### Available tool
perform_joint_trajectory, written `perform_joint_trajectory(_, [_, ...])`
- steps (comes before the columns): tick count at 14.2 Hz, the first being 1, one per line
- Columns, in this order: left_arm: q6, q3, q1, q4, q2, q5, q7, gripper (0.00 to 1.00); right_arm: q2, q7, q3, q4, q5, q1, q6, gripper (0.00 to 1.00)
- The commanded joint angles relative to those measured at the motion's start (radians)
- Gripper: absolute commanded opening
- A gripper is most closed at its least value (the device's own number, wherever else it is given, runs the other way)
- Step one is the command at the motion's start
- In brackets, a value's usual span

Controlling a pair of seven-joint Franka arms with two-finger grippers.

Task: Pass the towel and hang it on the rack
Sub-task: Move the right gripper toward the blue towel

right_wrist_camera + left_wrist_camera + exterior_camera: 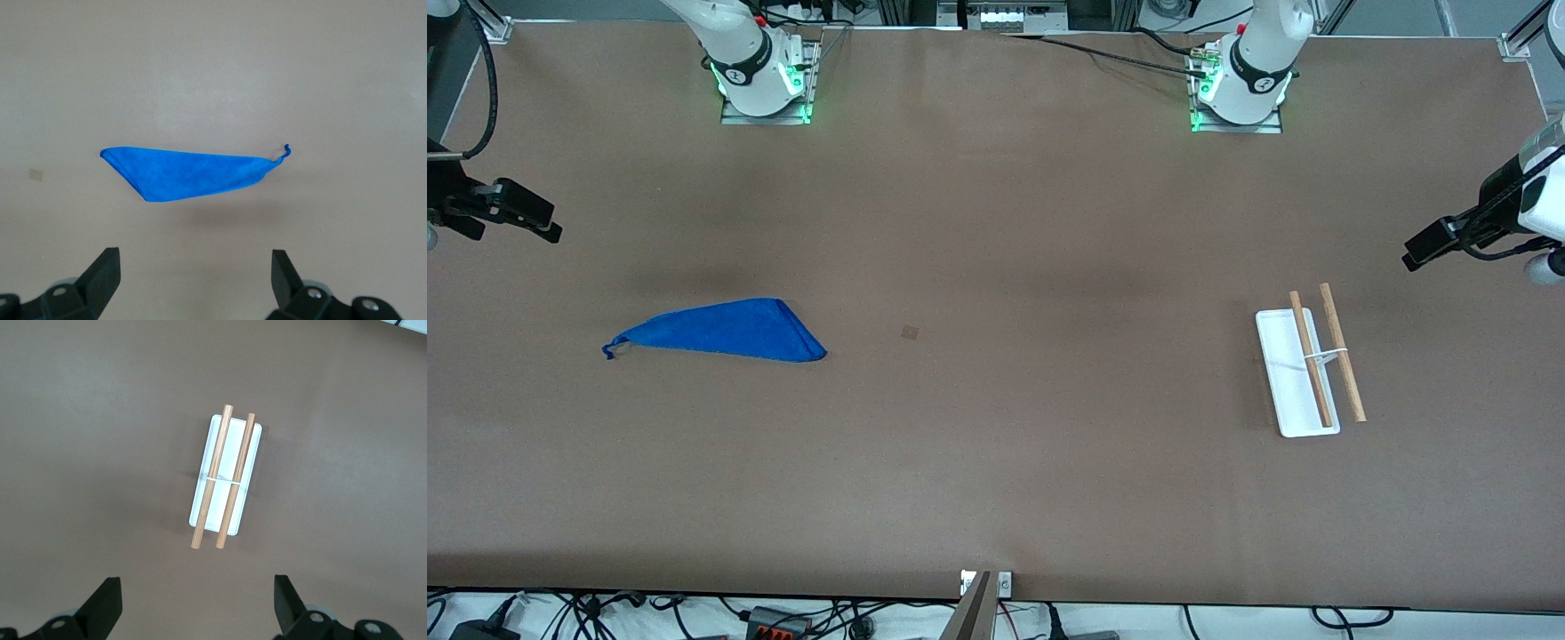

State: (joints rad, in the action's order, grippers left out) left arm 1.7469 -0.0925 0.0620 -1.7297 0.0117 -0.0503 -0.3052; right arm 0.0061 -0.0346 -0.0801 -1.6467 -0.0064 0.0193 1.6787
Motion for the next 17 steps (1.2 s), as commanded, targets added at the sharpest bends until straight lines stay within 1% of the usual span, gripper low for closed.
perform_joint_trajectory(1, [-0.017,0.007,-0.005,0.029,-0.01,0.007,-0.003,1.0,-0.015,-0.004,-0.001,-0.019,-0.014,0.005,0.015,1.0])
perform_joint_trajectory(7, [-0.018,0.005,-0.005,0.029,-0.012,0.009,-0.003,1.0,0.0,-0.004,-0.001,-0.021,-0.014,0.007,0.018,1.0])
perform_joint_trajectory(11, [-0.017,0.005,-0.005,0.029,-0.013,0.007,-0.003,1.0,0.102,0.01,0.005,-0.021,-0.004,0.019,0.041,1.0])
perform_joint_trajectory(13, [-0.018,0.005,-0.005,0.029,-0.013,0.007,-0.003,1.0,0.159,0.018,0.003,-0.034,0.0,0.045,0.087,1.0])
perform_joint_trajectory(17, [-0.018,0.005,-0.005,0.029,-0.013,0.007,-0.003,1.0,0.21,0.194,0.005,-0.117,0.0,0.115,0.174,1.0])
